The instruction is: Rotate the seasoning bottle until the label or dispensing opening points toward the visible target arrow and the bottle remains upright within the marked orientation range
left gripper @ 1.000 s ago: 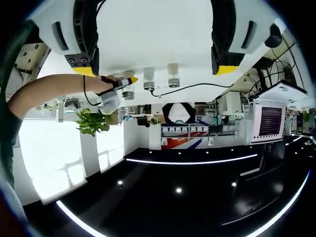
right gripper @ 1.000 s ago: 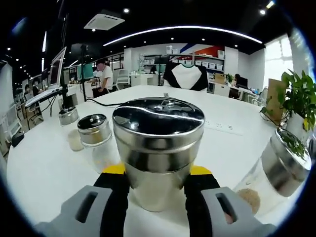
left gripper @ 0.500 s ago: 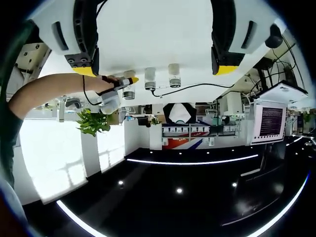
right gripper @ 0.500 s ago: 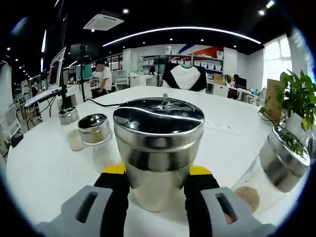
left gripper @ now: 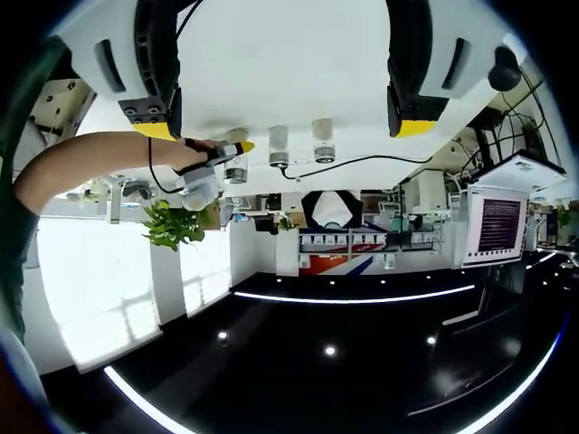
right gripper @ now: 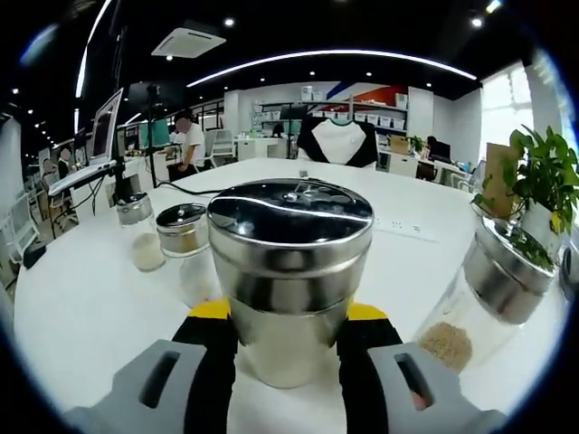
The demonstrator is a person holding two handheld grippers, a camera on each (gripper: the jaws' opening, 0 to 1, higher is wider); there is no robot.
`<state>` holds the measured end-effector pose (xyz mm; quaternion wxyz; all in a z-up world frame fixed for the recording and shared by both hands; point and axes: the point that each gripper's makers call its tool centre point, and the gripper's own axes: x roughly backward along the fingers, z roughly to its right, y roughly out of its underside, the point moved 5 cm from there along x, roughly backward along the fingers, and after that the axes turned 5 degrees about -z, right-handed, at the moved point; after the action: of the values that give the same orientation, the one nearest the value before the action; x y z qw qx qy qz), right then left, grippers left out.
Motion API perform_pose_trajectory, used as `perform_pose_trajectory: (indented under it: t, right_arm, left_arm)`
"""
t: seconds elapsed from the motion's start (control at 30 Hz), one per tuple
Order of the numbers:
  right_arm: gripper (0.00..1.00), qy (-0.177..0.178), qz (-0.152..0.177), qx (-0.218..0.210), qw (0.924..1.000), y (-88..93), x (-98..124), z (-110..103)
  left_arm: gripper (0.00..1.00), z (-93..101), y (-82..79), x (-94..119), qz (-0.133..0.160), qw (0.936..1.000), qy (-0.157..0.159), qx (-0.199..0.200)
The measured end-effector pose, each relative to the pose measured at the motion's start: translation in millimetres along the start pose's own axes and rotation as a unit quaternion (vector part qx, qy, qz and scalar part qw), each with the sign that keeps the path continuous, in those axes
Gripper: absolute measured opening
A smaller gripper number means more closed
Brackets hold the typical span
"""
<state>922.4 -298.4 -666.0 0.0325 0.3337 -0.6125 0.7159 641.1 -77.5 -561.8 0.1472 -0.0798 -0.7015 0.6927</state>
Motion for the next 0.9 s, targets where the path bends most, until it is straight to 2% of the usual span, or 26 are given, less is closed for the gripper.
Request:
perform_pose_trajectory:
  t: [0.7,0.9]
  right_arm:
    - [0.42,-0.008,-0.002,0.001,1.0,17.0,27,-18]
    - [0.42,-0.011,-0.008,0.004,0.9999,20.9,33,-21]
  left_arm:
    - [1.0,7.4,2.3,-4,-0.001,0.9999,0.011,0.005]
    - [1.0,8.8,0.7,-5,0.0,0.9999,0.011,-0.005]
